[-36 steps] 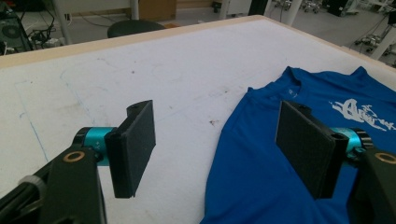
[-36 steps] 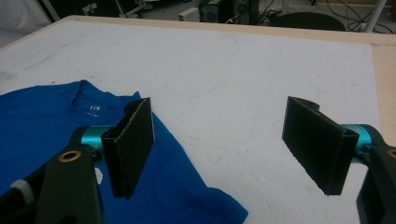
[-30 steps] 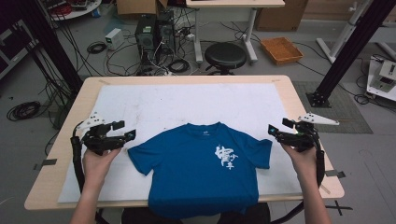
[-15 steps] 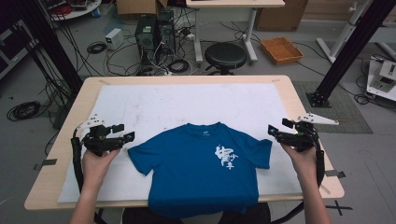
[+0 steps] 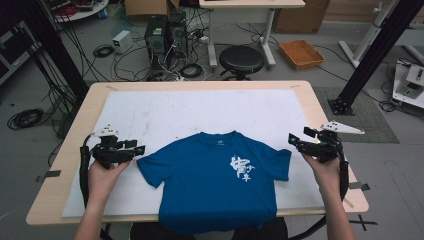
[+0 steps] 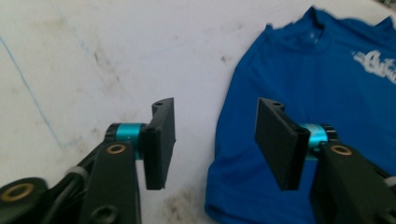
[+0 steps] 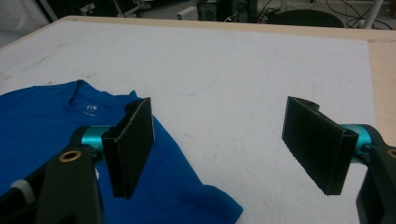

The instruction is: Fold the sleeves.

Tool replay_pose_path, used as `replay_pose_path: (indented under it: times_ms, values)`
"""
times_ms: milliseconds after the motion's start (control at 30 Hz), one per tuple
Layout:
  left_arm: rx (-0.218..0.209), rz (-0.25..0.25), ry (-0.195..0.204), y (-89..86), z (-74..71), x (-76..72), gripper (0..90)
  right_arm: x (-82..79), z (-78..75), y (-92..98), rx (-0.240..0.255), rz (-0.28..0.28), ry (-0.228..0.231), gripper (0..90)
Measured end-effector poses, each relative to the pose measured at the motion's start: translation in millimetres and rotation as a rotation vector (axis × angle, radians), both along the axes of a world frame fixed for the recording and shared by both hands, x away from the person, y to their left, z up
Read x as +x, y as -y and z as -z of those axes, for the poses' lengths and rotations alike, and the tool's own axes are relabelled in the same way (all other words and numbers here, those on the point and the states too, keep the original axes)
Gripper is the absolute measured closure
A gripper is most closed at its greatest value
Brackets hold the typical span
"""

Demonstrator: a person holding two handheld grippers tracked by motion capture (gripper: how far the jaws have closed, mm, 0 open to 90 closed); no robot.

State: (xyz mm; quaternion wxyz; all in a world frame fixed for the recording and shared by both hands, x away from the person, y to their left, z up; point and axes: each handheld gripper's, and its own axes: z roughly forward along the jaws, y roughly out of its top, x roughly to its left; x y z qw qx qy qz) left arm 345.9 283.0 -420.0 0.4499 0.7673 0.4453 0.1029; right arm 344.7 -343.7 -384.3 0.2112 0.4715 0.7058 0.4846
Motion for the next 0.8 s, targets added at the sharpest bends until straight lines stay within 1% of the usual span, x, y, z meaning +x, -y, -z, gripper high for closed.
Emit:
replay_pose_path:
  times_ms: [33, 100, 200, 300, 400, 433, 500, 533, 600, 633, 667, 733, 800]
  values:
    - [-0.003, 0.006, -0.021, -1.1, 2.1, -1.3, 54.5, 0.5, 0.0, -0.4, 0.0, 0.001, -0.001, 24.9]
    - [0.006, -0.01, -0.052, -3.8, 5.6, -4.6, 56.3, 1.9, 0.1, -1.4, 0.002, 0.0, -0.002, 24.9]
    - [-0.009, -0.02, -0.077, -8.5, 10.3, -8.9, 58.4, 3.4, -0.1, -4.1, -0.001, -0.002, -0.004, 24.9]
    - [-0.008, -0.023, -0.09, -8.4, 14.9, -10.8, 58.6, 4.7, -0.7, -6.3, -0.002, -0.006, 0.0, 24.9]
    - [0.02, -0.022, -0.1, -4.0, 18.3, -10.2, 59.8, 5.2, -1.5, -8.1, 0.0, -0.004, 0.002, 24.9]
    - [0.031, -0.018, -0.105, -2.9, 19.4, -9.6, 62.1, 5.4, -1.5, -8.5, -0.004, -0.004, 0.004, 24.9]
    - [0.04, -0.015, -0.112, -1.7, 21.3, -9.1, 69.5, 5.3, -1.4, -9.8, -0.004, -0.006, 0.002, 25.2]
    - [0.037, -0.011, -0.116, -1.7, 21.7, -9.2, 73.8, 5.2, -1.4, -10.1, -0.007, -0.006, 0.002, 25.3]
    - [0.027, -0.003, -0.114, -2.4, 20.8, -10.2, 82.1, 4.8, -1.5, -10.5, -0.008, -0.005, 0.002, 25.3]
    - [0.015, 0.002, -0.108, -2.9, 19.7, -10.9, 85.8, 4.3, -1.6, -10.5, -0.005, -0.004, 0.001, 25.4]
    - [-0.003, 0.004, -0.101, -3.3, 17.9, -11.8, 87.0, 4.4, -1.6, -10.1, -0.007, -0.003, 0.006, 25.4]
    - [-0.049, 0.007, -0.096, -3.4, 13.2, -13.5, 87.6, 4.1, -1.9, -9.8, -0.005, -0.003, 0.007, 25.5]
    - [-0.108, 0.025, -0.105, -0.9, 7.2, -14.7, 87.8, 4.0, -2.0, -9.9, -0.005, -0.001, 0.006, 25.5]
